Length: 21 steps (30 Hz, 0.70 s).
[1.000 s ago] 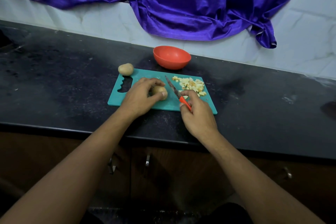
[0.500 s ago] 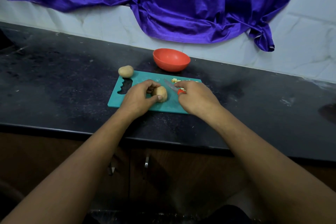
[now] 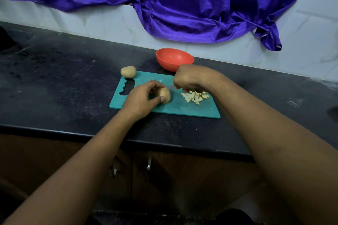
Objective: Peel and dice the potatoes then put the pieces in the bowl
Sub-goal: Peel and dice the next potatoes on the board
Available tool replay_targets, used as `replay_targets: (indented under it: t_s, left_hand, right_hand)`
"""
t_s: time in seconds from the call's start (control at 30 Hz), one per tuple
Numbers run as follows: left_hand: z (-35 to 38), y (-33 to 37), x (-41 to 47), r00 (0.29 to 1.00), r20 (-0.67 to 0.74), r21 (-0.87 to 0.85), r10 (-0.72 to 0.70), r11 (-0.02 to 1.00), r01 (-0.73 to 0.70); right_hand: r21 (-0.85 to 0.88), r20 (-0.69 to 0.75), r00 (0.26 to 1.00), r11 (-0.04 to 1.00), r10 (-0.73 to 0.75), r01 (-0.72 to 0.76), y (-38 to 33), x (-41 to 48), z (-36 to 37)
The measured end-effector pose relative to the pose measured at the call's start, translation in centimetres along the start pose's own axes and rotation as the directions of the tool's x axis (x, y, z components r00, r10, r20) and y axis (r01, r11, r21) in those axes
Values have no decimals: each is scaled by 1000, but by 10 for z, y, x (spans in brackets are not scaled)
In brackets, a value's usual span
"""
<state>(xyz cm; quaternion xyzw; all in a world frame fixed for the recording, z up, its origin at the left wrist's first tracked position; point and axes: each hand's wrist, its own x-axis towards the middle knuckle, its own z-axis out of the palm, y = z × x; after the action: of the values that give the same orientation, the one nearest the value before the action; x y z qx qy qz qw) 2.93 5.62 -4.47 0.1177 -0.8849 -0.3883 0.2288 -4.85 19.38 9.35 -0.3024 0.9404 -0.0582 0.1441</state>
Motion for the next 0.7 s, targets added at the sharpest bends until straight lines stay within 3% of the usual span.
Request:
replay_targets:
  t_s: [0.27,0.7]
  left_hand:
    - [-1,0,0,1000,3,24,2,1000,-2]
    - [0,1,-1,1000,-4,10,-2,1000,2]
  right_hand:
    - [-132,-23,997,989,-69,65,-13,-6,8]
    - [-110,-51,996,992,-76,70,-5,2,14]
